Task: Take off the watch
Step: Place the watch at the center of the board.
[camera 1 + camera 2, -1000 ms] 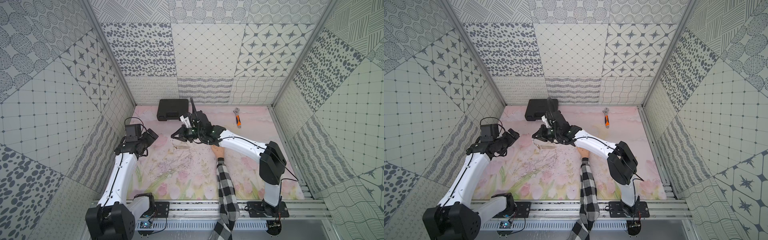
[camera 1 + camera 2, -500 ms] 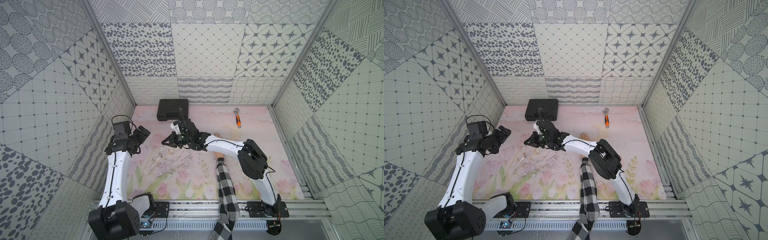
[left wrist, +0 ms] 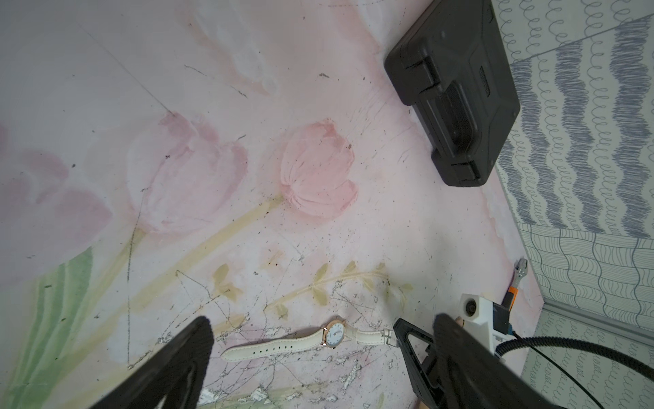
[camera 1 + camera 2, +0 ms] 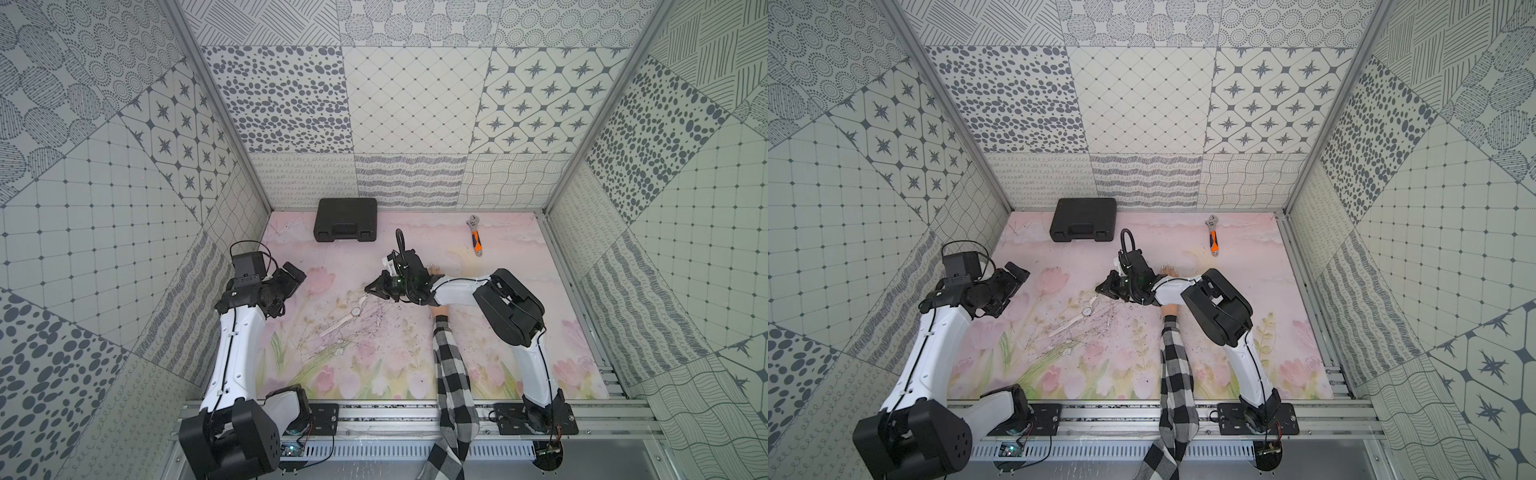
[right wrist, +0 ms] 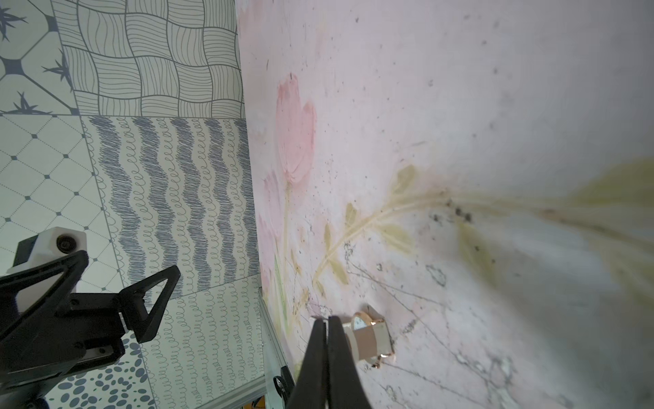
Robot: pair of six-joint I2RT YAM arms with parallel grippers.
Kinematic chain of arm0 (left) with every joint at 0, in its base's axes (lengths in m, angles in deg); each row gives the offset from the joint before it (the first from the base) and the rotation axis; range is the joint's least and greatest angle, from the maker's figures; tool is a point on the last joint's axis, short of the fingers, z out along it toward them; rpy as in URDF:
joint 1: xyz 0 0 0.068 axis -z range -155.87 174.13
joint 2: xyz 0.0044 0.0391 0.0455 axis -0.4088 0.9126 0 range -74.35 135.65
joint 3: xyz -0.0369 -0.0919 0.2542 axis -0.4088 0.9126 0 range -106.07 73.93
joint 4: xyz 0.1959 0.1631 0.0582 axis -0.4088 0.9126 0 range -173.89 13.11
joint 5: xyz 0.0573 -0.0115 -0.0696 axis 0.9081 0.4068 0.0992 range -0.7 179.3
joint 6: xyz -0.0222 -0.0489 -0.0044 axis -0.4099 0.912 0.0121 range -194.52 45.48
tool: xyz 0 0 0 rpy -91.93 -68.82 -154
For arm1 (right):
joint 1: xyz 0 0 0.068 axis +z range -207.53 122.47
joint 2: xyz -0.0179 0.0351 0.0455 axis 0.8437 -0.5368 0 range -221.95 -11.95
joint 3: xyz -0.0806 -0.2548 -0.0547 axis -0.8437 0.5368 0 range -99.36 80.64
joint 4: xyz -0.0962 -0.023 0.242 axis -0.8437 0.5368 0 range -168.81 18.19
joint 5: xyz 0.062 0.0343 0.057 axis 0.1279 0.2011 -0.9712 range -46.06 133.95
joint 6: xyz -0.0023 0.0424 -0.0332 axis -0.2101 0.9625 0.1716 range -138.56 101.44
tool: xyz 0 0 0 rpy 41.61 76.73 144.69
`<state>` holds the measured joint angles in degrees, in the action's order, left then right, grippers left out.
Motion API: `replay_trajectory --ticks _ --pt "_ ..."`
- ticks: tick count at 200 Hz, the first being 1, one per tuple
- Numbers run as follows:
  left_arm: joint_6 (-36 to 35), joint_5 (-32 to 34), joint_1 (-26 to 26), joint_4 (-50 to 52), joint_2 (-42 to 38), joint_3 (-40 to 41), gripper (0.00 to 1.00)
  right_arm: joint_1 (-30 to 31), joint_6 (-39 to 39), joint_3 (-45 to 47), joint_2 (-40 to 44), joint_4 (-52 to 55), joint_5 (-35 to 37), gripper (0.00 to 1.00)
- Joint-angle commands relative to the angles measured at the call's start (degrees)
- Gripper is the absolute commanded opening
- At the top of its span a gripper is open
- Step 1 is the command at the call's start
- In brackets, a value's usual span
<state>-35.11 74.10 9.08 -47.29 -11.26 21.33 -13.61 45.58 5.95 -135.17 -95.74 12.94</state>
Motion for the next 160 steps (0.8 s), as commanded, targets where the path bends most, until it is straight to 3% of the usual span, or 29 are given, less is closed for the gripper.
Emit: replay_trajectory --ticks 1,37,59,69,145,160 --pt "-1.78 -2.19 -0.12 -1.16 0.08 0.64 0.98 -0.8 -2.86 2.09 3.54 -0.75 0.45 0.0" --pt "-1.85 -2.9 -0.15 -1.87 0.08 1.75 0.98 -3.0 -6.72 4.21 5.06 3.18 2.05 0.0" --pt "-1.94 -3.74 -0.1 -2.32 0.04 2.27 0.98 -3.7 -9.32 3.56 5.48 6.63 2.54 0.42" --pt "-1.99 -4.12 0.0 -2.32 -0.01 2.32 0.98 -3.88 -10.91 3.33 6.25 8.6 3.27 0.52" --pt "-4.99 -6.65 0.43 -2.49 -1.16 0.58 0.98 -6.18 -18.68 4.39 17.39 16.79 6.01 0.77" --pt "-6.04 -6.15 2.01 -3.11 -2.23 0.3 0.99 -6.48 -21.98 4.3 21.4 20.36 7.51 0.97"
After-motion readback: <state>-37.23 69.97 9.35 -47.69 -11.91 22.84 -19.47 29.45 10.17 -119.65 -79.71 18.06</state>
